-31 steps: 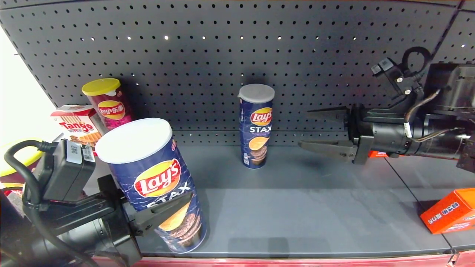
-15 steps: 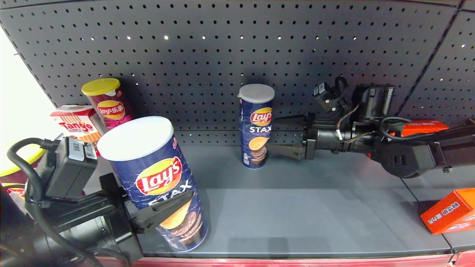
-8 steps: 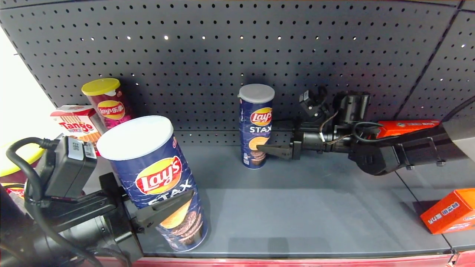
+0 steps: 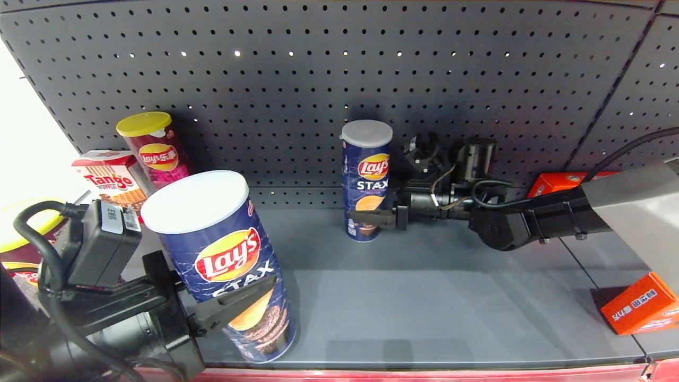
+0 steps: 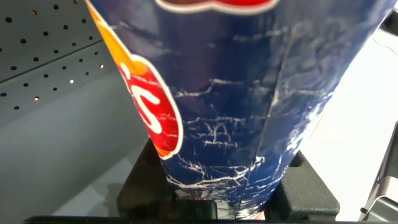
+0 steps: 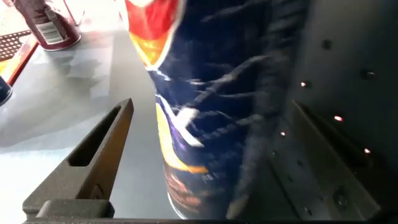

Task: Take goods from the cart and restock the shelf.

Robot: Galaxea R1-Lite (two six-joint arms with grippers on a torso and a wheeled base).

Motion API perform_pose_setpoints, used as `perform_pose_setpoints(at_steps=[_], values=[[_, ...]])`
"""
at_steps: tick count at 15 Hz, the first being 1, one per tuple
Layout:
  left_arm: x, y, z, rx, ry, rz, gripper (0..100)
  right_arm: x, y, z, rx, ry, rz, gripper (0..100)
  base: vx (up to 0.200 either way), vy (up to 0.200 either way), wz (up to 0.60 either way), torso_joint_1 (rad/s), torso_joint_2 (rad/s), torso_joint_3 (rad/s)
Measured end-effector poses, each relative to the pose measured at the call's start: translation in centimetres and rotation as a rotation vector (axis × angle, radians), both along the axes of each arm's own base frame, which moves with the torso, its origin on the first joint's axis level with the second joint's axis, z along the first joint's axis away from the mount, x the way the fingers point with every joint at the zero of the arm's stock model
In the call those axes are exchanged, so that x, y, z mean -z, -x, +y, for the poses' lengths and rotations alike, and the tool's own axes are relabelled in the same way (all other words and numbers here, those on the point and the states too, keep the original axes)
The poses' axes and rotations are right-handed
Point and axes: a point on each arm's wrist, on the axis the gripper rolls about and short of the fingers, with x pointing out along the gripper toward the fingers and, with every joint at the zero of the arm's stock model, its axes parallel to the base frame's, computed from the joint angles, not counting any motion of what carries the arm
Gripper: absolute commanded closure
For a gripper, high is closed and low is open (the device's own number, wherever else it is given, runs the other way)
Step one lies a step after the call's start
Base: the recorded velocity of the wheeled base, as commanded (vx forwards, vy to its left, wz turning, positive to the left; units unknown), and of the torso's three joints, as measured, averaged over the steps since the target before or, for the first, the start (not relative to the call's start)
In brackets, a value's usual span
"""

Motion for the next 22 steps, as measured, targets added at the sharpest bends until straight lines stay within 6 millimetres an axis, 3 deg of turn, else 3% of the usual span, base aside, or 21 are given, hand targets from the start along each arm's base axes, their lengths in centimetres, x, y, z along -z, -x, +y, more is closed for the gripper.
perform_pose_setpoints(at_steps=[3, 4, 11, 15, 22], values=[[0.0, 0.0, 0.0, -0.001, 0.0, 0.001, 100, 0.0, -0.3, 0.8, -0.009, -0.007, -0.014, 0, 0.0, 0.0, 0.0, 0.0, 0.0, 0.0], [0.0, 0.0, 0.0, -0.001, 0.0, 0.001, 100, 0.2, -0.5, 1.0, -0.012, -0.009, -0.016, 100, 0.0, 0.0, 0.0, 0.0, 0.0, 0.0], [0.0, 0.0, 0.1, -0.01, -0.001, 0.001, 100, 0.6, -0.4, 1.7, -0.014, -0.009, -0.006, 100, 0.0, 0.0, 0.0, 0.0, 0.0, 0.0], [-0.1, 0.1, 0.1, -0.011, 0.001, -0.004, 100, -0.2, 0.9, 1.2, 0.012, -0.003, 0.004, 100, 0.0, 0.0, 0.0, 0.0, 0.0, 0.0], [-0.2, 0.0, 0.1, -0.013, 0.004, -0.009, 100, -1.6, 8.7, -0.1, 0.087, 0.003, 0.046, 100, 0.0, 0.0, 0.0, 0.0, 0.0, 0.0]])
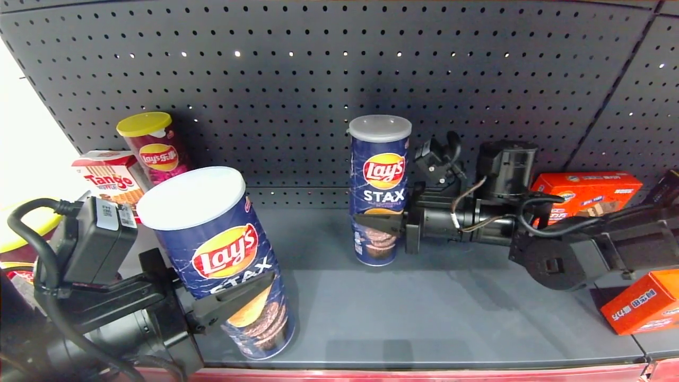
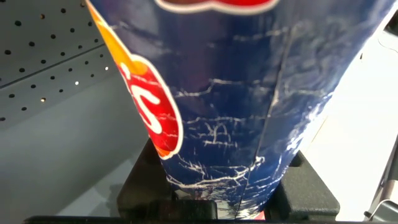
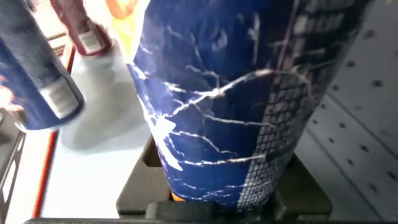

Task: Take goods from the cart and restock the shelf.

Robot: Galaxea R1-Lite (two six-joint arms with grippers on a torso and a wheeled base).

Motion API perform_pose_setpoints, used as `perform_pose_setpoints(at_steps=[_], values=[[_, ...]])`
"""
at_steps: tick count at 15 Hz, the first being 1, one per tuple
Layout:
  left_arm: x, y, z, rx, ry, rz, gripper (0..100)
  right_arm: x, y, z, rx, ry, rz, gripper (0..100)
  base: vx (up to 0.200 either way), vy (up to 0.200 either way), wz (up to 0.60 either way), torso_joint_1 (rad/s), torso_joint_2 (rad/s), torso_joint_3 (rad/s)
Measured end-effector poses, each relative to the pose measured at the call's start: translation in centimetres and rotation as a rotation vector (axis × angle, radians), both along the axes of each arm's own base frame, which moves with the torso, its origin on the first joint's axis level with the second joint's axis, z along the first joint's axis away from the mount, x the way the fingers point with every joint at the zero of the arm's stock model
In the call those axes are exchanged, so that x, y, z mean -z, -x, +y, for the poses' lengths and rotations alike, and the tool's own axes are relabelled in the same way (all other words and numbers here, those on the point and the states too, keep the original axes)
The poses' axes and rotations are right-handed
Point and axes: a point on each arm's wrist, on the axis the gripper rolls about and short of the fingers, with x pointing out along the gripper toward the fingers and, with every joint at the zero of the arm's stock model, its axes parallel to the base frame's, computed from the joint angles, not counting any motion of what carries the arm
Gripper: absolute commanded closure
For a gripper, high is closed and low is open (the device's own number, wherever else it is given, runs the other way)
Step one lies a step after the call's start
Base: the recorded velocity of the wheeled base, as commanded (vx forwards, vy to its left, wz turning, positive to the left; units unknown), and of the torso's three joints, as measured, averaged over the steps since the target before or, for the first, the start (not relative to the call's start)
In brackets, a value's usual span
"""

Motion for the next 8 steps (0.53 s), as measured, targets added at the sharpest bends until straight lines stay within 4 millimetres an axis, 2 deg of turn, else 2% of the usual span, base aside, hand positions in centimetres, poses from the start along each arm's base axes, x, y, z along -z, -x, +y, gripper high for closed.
perform_pose_setpoints(at_steps=[4, 8], values=[[0.1, 0.0, 0.0, -0.001, -0.001, 0.002, 100, 0.4, 4.5, -0.3, 0.046, -0.055, -0.002, 100, 0.0, 0.0, 0.0, 0.0, 0.0, 0.0], [0.1, 0.0, 0.0, -0.006, -0.002, 0.003, 100, 2.3, 7.2, -0.8, 0.039, -0.068, -0.017, 100, 0.0, 0.0, 0.0, 0.0, 0.0, 0.0]])
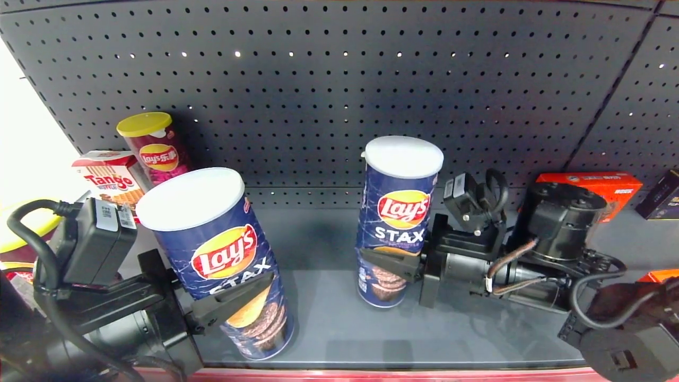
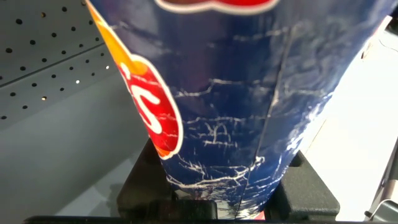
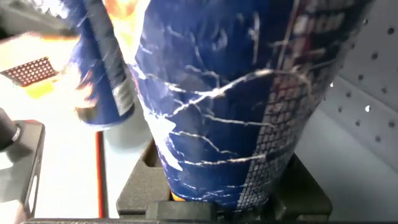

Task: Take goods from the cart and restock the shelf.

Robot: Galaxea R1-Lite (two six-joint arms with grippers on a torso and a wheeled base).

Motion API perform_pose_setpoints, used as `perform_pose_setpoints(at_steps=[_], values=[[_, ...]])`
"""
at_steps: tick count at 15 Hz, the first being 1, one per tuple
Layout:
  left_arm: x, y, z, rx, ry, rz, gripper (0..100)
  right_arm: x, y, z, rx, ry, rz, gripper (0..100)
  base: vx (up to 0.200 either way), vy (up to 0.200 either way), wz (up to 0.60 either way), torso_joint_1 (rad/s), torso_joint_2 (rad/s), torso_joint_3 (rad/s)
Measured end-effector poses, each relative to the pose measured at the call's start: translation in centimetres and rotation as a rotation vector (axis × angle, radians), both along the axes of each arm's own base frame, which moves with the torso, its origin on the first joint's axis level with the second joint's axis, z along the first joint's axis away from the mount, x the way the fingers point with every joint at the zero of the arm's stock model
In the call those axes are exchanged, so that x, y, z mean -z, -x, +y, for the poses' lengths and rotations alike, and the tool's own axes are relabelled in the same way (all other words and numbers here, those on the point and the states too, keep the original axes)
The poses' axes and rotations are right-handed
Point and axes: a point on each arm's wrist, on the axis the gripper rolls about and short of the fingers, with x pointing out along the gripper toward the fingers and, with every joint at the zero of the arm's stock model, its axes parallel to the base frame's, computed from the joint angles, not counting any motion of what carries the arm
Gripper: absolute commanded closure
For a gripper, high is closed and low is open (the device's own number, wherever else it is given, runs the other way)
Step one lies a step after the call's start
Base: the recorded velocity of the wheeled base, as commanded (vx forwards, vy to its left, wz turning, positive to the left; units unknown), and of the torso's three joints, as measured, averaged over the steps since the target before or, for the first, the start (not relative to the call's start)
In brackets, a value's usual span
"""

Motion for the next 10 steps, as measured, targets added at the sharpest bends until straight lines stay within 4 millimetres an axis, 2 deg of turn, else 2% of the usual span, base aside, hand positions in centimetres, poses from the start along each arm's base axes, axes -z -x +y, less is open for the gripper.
perform_pose_setpoints(at_steps=[5, 10], values=[[0.1, 0.0, 0.0, -0.014, -0.002, 0.001, 100, 2.6, 1.7, -0.9, 0.018, 0.049, 0.021, 100, 0.0, 0.0, 0.0, 0.0, 0.0, 0.0], [0.1, 0.0, 0.0, -0.014, -0.002, 0.002, 100, 3.0, 1.9, -0.8, 0.014, 0.062, 0.026, 100, 0.0, 0.0, 0.0, 0.0, 0.0, 0.0]])
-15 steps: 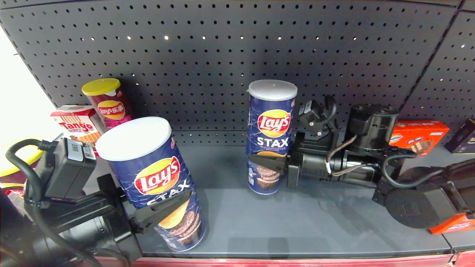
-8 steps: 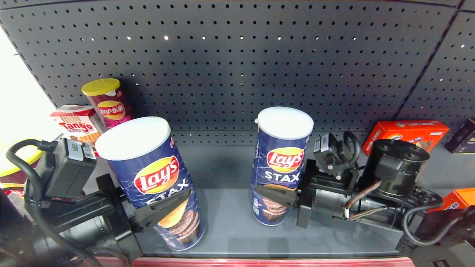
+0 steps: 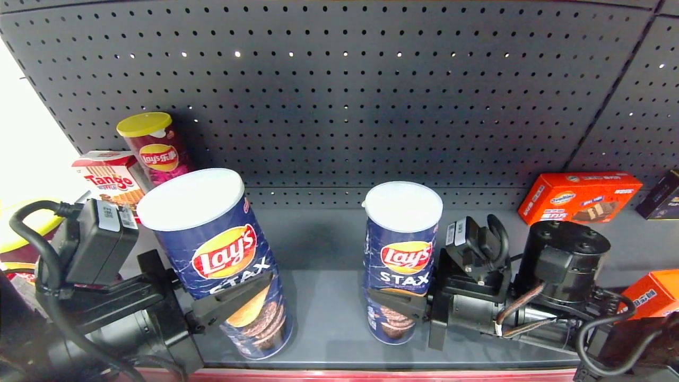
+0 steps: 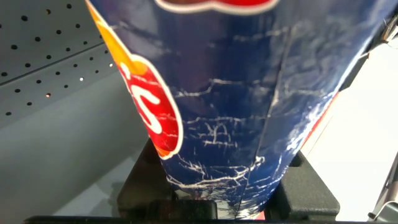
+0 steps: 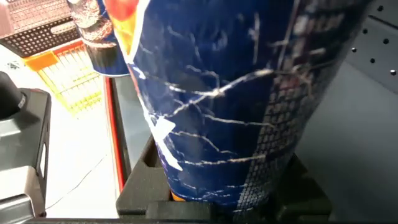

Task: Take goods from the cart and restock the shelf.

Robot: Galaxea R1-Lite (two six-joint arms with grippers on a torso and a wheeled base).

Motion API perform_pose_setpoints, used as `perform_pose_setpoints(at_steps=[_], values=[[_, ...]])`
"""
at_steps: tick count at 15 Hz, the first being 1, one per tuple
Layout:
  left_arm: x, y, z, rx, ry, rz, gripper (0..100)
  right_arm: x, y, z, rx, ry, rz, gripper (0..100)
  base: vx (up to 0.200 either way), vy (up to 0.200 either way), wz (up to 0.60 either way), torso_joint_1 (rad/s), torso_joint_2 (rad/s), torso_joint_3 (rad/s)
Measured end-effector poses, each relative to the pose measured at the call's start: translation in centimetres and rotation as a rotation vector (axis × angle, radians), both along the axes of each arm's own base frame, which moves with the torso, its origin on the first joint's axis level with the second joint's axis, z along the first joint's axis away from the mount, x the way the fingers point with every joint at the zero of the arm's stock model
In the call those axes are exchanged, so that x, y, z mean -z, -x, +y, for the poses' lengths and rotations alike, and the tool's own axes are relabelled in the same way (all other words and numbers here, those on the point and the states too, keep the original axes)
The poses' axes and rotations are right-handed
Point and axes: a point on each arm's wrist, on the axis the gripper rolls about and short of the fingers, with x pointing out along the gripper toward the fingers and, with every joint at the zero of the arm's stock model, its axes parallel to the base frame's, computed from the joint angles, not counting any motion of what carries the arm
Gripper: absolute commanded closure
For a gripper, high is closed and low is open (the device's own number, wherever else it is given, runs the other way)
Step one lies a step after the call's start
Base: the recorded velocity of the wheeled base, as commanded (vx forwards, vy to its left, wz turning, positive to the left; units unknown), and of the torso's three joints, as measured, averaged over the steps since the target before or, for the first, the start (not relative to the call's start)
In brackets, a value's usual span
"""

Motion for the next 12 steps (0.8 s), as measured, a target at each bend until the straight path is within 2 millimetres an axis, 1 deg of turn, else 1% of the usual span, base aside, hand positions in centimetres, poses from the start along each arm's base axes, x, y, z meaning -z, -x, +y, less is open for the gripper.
perform_pose_setpoints(at_steps=[4, 5, 9, 12], values=[[0.2, 0.08, 0.02, 0.001, -0.004, 0.007, 100, 0.2, 0.0, 0.42, -0.003, 0.004, 0.002, 100, 0.0, 0.0, 0.0, 0.0, 0.0, 0.0], [0.27, 0.1, 0.04, 0.0, -0.005, 0.009, 100, 0.26, -0.06, 0.49, 0.004, 0.004, 0.002, 0, 0.0, 0.0, 0.0, 0.0, 0.0, 0.0], [0.32, 0.12, 0.05, 0.001, -0.006, 0.011, 100, 0.47, 0.01, 0.58, 0.008, 0.01, 0.007, 0, 0.0, 0.0, 0.0, 0.0, 0.0, 0.0], [0.31, 0.12, 0.04, 0.001, -0.005, 0.011, 100, 0.36, 0.35, 0.2, 0.036, 0.001, -0.005, 0, 0.0, 0.0, 0.0, 0.0, 0.0, 0.0]])
